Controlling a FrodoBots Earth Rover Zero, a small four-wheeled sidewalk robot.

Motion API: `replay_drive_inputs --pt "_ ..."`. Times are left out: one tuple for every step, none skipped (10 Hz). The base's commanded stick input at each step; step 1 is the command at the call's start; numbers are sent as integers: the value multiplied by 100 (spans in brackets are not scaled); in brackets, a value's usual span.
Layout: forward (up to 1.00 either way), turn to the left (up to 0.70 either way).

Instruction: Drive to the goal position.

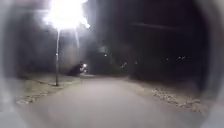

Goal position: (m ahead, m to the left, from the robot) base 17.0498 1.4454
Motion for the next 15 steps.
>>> replay_drive_inputs --pt "70 22" --pt "70 32" --pt "70 35" --pt "70 35" --pt "70 23" --pt "70 9" --pt "70 0" --pt "70 0" --pt "70 0" --pt "70 0" --pt "70 0" --pt "70 8" --pt "70 21" --pt "70 31" --pt "70 23"
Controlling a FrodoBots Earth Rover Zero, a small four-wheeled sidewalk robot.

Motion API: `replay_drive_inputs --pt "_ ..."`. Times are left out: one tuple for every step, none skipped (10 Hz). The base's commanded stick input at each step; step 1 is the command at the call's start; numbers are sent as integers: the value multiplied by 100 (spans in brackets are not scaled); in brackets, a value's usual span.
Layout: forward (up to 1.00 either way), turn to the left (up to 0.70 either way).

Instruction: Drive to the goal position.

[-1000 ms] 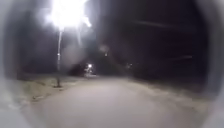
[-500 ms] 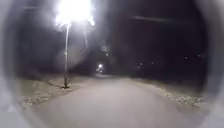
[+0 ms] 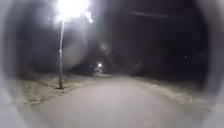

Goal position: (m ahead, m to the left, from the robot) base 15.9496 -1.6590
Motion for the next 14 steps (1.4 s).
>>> replay_drive_inputs --pt "70 9" --pt "70 0" --pt "70 0" --pt "70 0" --pt "70 0" --pt "70 0" --pt "70 0" --pt "70 0" --pt "70 0" --pt "70 0" --pt "70 0" --pt "70 0" --pt "70 0" --pt "70 0"
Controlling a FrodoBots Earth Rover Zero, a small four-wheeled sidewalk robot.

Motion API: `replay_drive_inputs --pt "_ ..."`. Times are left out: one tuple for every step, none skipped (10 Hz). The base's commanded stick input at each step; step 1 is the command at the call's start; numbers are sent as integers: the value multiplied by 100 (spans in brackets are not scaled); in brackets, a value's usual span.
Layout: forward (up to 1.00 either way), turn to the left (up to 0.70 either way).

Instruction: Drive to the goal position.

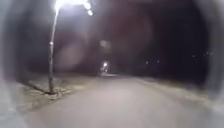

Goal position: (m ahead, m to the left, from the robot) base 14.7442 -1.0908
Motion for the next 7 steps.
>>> replay_drive_inputs --pt "70 0" --pt "70 0" --pt "70 0" --pt "70 0" --pt "70 0" --pt "70 0" --pt "70 0"
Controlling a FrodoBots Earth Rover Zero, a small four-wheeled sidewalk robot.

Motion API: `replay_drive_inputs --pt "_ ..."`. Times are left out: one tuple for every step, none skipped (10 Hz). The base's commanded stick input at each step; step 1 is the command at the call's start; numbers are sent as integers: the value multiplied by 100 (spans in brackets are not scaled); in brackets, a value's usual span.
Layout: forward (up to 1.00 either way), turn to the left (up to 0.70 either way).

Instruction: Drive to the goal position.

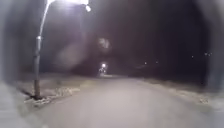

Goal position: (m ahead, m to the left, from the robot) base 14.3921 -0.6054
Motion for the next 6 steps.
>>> replay_drive_inputs --pt "70 0" --pt "70 0" --pt "70 0" --pt "70 0" --pt "70 0" --pt "70 0"
